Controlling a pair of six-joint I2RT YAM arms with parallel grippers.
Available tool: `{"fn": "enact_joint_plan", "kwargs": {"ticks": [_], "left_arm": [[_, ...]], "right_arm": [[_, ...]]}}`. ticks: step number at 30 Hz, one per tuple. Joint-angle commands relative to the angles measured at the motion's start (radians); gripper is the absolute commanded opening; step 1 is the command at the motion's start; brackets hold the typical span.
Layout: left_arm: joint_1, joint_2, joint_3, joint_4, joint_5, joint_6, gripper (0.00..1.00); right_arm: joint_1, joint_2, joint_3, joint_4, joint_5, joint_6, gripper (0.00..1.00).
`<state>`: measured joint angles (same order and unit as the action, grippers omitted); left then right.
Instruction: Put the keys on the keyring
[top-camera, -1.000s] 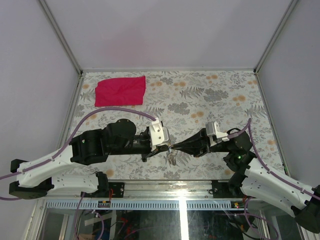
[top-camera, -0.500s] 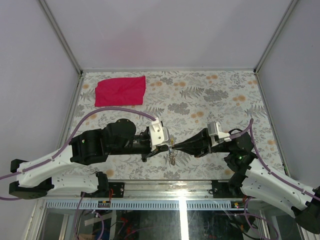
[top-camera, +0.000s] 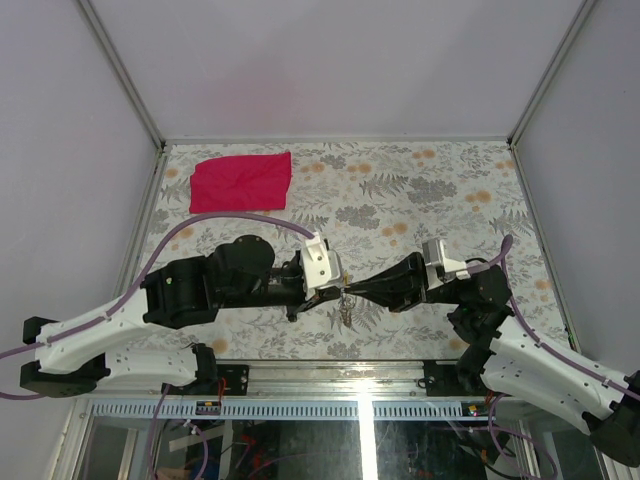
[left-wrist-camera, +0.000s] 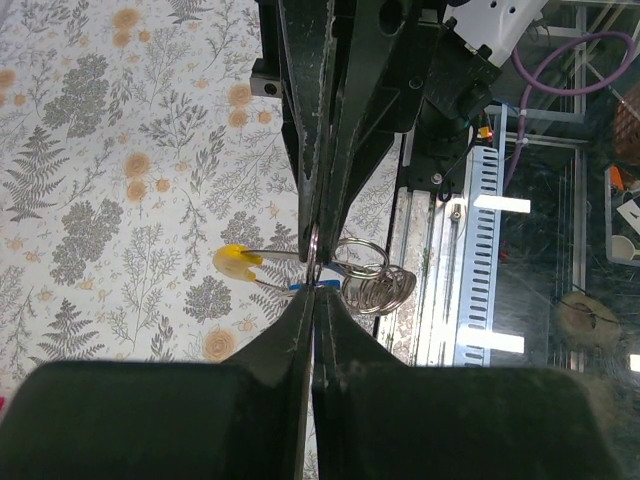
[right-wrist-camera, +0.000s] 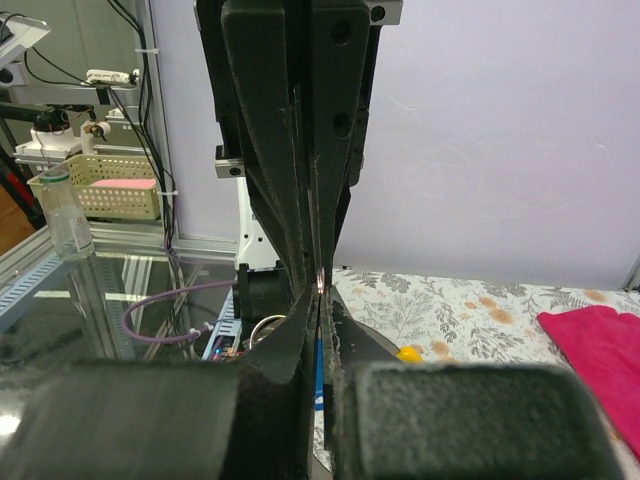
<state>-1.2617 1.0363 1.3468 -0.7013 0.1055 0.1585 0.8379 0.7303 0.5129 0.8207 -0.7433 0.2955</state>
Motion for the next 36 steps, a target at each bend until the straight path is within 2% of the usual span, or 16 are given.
{"fn": "enact_joint_plan", "kwargs": {"ticks": [1,6,10,15,20,26,32,36], "left_arm": [[-0.005,0.012,0.023,0.003,0.013,0.009,0.0],[-0.004,0.012,0.023,0.005,0.01,0.009,0.0],[-0.004,-0.016,0.014,0.031,-0.001,-0.002,0.18],[-0.005,-0.093,-0.032,0.118,-0.032,-0.03,0.28],[-0.005,-0.187,-0.122,0.259,-0.089,-0.085,0.29],[-0.004,-0.252,-0.244,0.453,-0.06,-0.162,0.33],[-0.005,-0.206,-0.263,0.482,0.023,-0.178,0.33],[-0.004,-0.179,-0.253,0.473,0.044,-0.167,0.27]], "right_arm": [[0.007,0.006,0.032,0.197,0.068,0.045,0.0],[0.007,0.005,0.026,0.205,0.074,0.044,0.0],[0.007,-0.01,0.025,0.173,0.067,0.019,0.0],[0.007,-0.026,0.03,0.146,0.048,0.007,0.0],[0.007,-0.023,0.035,0.14,0.04,0.006,0.0],[0.007,-0.019,0.042,0.154,0.032,0.014,0.0],[0.007,-0.019,0.039,0.167,0.025,0.024,0.0],[0.007,-0.025,0.037,0.171,0.021,0.031,0.0]]}}
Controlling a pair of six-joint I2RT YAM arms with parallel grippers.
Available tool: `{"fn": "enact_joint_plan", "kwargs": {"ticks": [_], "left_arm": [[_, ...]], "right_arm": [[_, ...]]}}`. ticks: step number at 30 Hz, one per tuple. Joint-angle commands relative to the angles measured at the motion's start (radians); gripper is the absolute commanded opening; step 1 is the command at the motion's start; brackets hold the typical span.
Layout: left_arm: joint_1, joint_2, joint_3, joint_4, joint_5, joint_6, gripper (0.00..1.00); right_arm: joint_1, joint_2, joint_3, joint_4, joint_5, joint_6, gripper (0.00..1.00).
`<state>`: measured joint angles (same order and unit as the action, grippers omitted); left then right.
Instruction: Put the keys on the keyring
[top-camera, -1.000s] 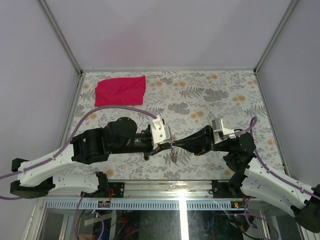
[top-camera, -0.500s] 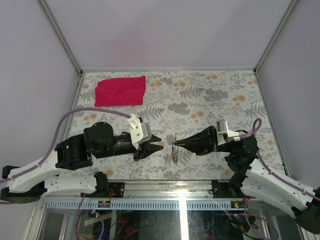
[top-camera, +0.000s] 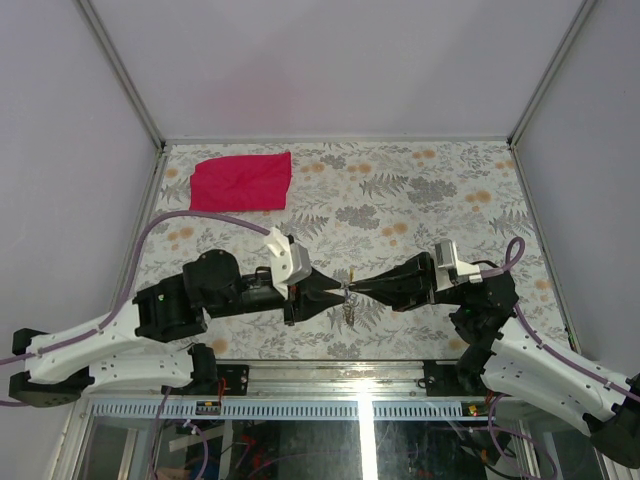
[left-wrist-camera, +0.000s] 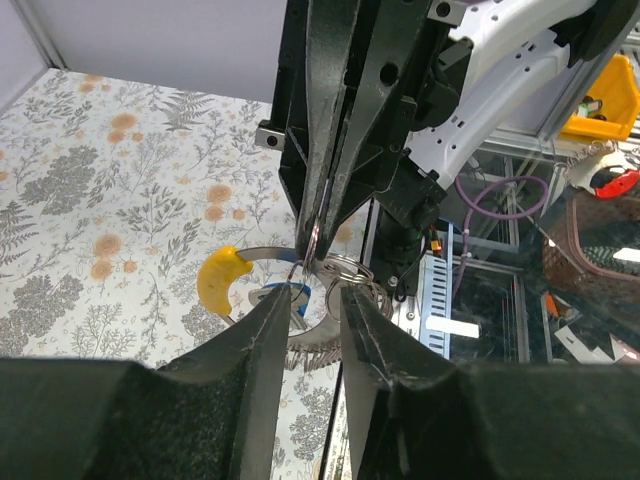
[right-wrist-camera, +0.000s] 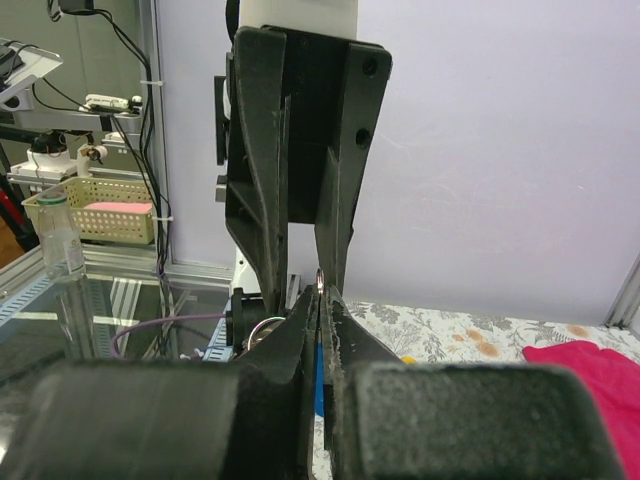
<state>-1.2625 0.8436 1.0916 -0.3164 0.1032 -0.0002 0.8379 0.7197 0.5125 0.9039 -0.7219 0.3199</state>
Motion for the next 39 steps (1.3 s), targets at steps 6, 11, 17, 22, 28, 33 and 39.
{"fn": "enact_joint_plan", "kwargs": {"ticks": [6,11,17,22,28,33,39], "left_arm": [[-0.003,0.038,0.018,0.087,0.061,0.006,0.19],[-0.004,0.045,0.024,0.089,0.062,0.012,0.18],[-0.005,0.035,0.025,0.094,0.062,0.015,0.18],[-0.004,0.026,0.025,0.093,0.062,0.017,0.18],[-0.005,0.027,0.03,0.092,0.065,0.019,0.17],[-0.004,0.022,0.036,0.095,0.069,0.022,0.17],[-0.003,0.02,0.031,0.104,0.073,0.017,0.14]], "right_arm": [[0.007,-0.02,0.032,0.087,-0.005,0.007,0.0],[0.006,-0.016,0.034,0.089,-0.013,0.011,0.0],[0.007,-0.016,0.031,0.087,-0.014,0.01,0.0],[0.007,-0.017,0.031,0.089,-0.014,0.009,0.0],[0.007,-0.016,0.031,0.084,-0.014,0.009,0.0],[0.007,-0.015,0.031,0.085,-0.016,0.011,0.0],[0.006,-0.009,0.029,0.085,-0.02,0.012,0.0]]}}
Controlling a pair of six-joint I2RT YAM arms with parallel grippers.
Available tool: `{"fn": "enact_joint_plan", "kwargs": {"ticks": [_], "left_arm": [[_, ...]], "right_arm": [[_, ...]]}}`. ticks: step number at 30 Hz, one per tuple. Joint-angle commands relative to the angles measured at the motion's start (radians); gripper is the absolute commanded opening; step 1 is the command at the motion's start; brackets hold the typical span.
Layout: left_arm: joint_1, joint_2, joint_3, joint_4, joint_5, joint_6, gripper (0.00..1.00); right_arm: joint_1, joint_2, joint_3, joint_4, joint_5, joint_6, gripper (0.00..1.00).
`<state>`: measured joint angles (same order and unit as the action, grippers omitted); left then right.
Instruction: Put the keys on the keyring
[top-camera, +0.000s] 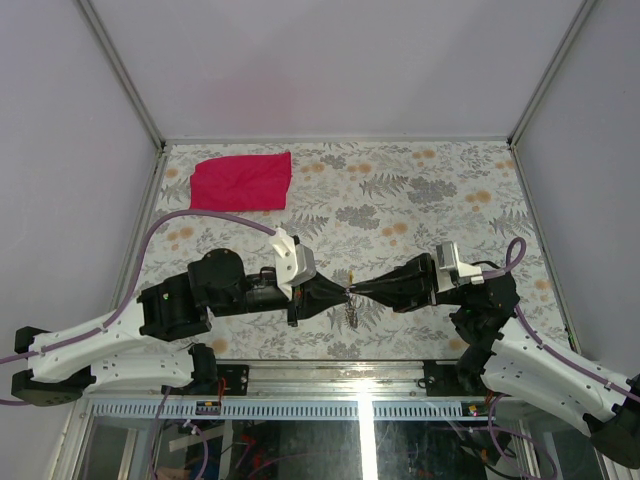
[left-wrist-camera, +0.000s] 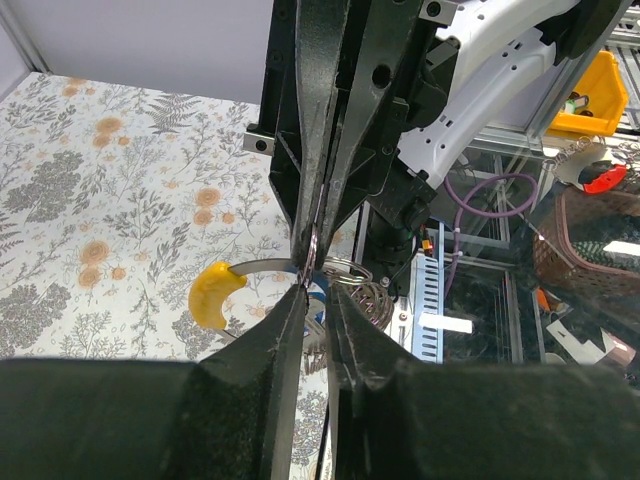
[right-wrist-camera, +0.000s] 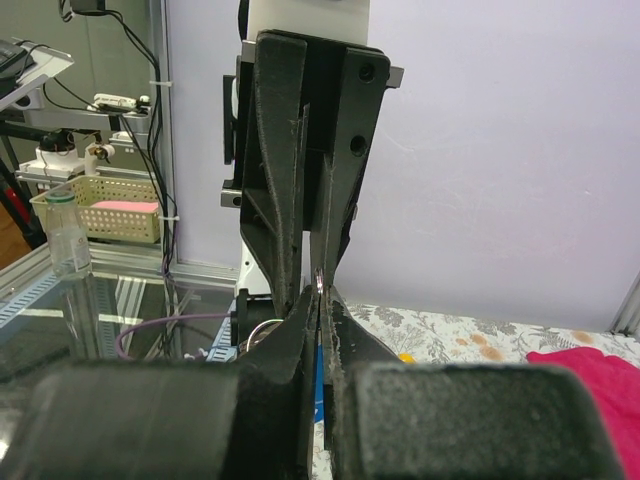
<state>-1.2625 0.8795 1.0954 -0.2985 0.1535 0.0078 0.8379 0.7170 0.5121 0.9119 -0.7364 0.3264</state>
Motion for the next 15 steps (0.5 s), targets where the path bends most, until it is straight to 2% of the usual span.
{"fn": "enact_joint_plan", "kwargs": {"ticks": [1,15], "left_arm": [[-0.004,-0.015,0.028,0.088,0.024,0.01,0.14],[-0.003,0.001,0.035,0.101,0.033,0.011,0.13]], "right_arm": [[0.007,-0.005,0.029,0.076,-0.007,0.005,0.0],[0.006,-0.003,0.026,0.064,-0.017,0.004,0.0]]}}
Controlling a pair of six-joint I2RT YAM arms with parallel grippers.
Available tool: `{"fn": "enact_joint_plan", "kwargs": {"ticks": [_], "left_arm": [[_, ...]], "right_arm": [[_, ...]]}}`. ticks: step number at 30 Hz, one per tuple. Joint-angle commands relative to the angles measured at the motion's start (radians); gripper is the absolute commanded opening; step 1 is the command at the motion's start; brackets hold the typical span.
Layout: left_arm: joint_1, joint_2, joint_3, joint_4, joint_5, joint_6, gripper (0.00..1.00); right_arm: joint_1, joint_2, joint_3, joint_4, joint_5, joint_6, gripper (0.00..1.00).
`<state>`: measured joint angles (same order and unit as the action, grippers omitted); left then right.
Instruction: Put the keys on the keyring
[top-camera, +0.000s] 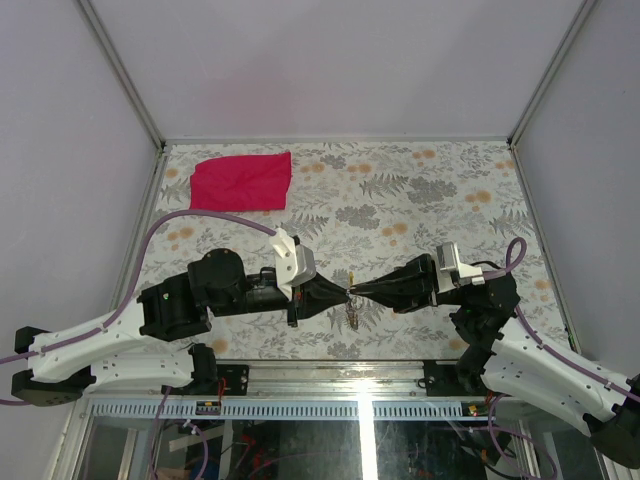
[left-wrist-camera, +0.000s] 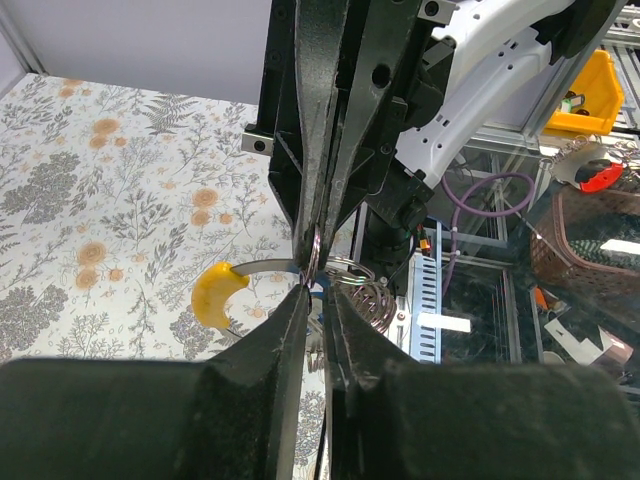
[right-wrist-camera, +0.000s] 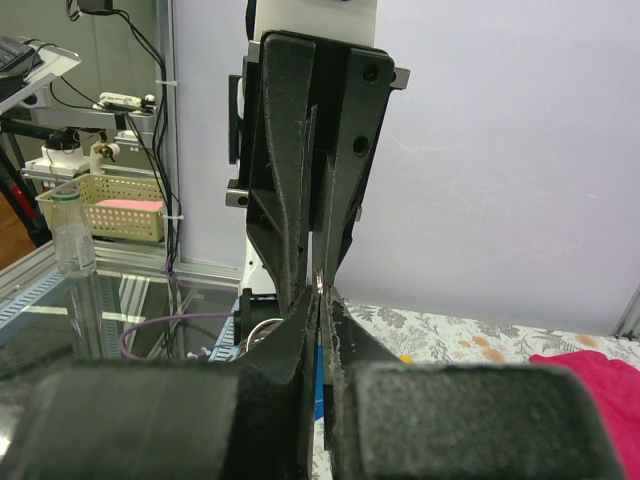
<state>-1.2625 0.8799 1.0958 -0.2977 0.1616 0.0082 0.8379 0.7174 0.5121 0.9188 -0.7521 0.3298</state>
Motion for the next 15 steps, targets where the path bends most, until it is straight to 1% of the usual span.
{"fn": "enact_joint_plan", "kwargs": {"ticks": [1,9,15], "left_arm": [[-0.003,0.003,0.036,0.101,0.025,0.01,0.13],[-0.004,0.016,0.054,0.094,0.025,0.013,0.18],[-0.003,0.024,0.056,0.094,0.016,0.021,0.18]], "right_arm": [[0.006,-0.005,0.024,0.057,-0.001,0.0,0.0],[0.006,0.019,0.024,0.083,-0.013,0.008,0.0],[0.007,-0.01,0.028,0.05,-0.01,0.003,0.0]]}}
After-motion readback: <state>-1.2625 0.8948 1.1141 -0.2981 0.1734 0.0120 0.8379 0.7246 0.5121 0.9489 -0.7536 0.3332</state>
